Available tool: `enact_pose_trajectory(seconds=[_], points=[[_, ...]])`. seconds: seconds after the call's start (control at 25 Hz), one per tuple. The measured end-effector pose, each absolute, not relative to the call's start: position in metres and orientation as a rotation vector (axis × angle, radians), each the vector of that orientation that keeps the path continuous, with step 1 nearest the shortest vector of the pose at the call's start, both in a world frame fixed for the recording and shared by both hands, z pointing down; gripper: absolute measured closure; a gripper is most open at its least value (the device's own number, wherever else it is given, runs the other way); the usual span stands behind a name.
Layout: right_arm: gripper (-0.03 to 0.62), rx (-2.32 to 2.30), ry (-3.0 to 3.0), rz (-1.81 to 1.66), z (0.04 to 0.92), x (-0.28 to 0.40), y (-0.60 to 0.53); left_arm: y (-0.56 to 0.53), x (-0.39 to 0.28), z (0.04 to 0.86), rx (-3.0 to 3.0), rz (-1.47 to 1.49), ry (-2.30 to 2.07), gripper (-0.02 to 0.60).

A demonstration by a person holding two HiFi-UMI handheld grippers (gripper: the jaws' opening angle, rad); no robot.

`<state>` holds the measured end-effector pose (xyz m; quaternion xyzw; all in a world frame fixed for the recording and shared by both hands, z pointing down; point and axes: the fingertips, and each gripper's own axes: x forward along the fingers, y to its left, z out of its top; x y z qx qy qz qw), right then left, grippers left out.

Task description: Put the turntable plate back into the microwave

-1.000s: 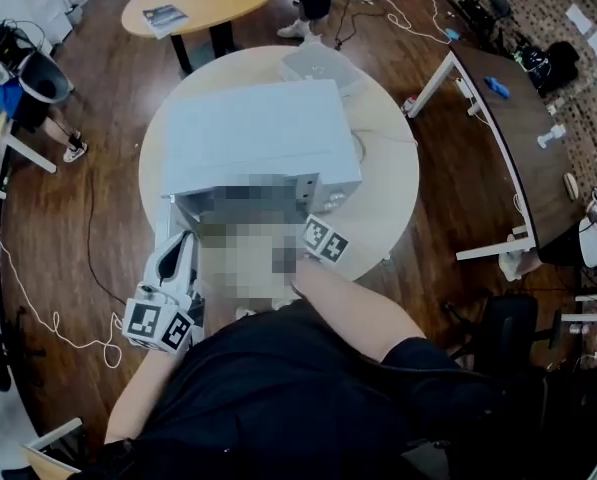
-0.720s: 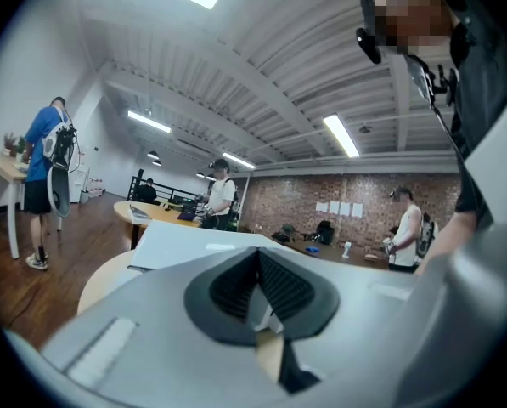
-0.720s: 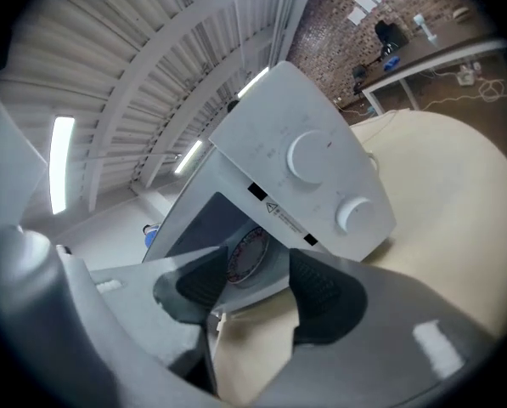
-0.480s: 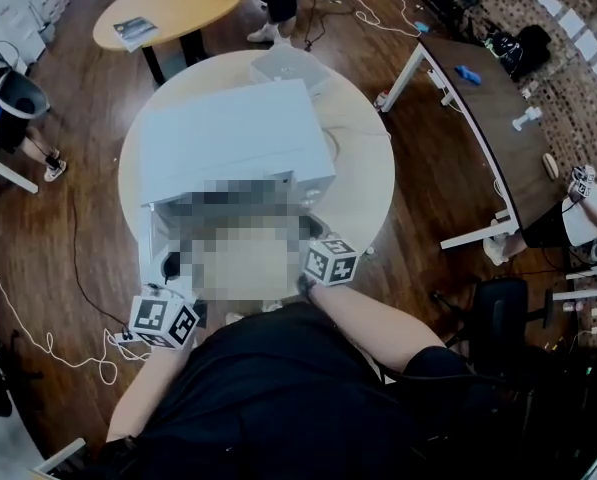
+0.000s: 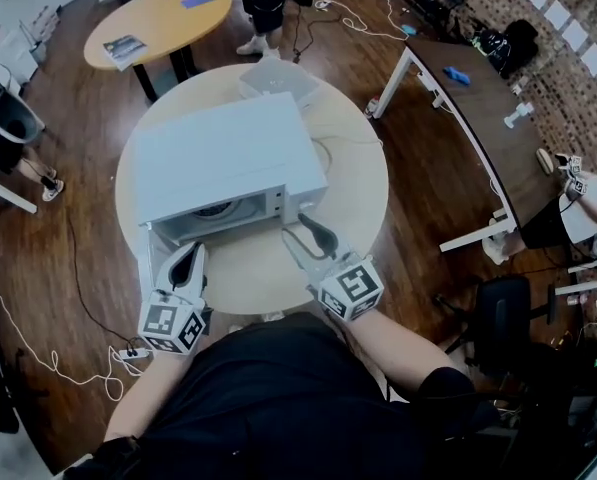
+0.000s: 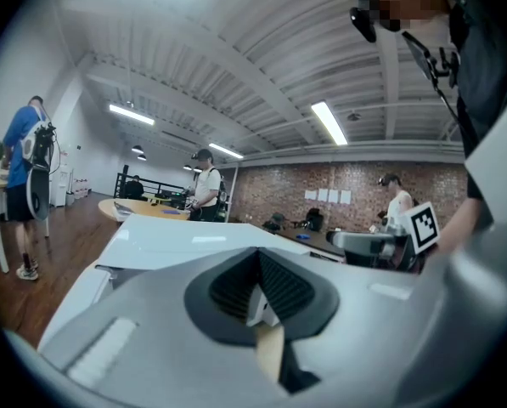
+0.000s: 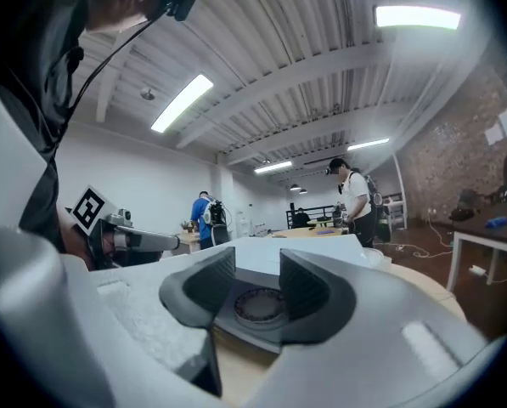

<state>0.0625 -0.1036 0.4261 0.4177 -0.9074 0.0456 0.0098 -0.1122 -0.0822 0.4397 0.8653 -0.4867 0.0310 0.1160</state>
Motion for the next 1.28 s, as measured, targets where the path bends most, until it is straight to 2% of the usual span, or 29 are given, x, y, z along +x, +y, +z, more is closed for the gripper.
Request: enact_pose_trajectory(seconds=[0.08, 0.2, 0.44, 1.28], points=[[0.458, 1.357, -2.778, 0.125, 0.429, 0.076, -0.1, -0.083, -0.104, 0.451, 2.526, 0.109, -1.401, 0.577], [0.592, 1.406, -2.703, 0.172, 0.446, 0.085, -0.091, -0.08, -0.095, 0.462, 2.516, 0.13, -1.373, 0.577], [0.592, 1.43, -2.655, 0.245, 0.48, 0.069, -0.081, -0.08, -0.093, 0.467, 2.522, 0.171, -1.368, 0.577], [0.592, 1.458, -2.609, 0.235, 0.487, 0.057, -0.063, -0.076, -0.083, 0.464, 2.555, 0.127, -1.301, 0.577]])
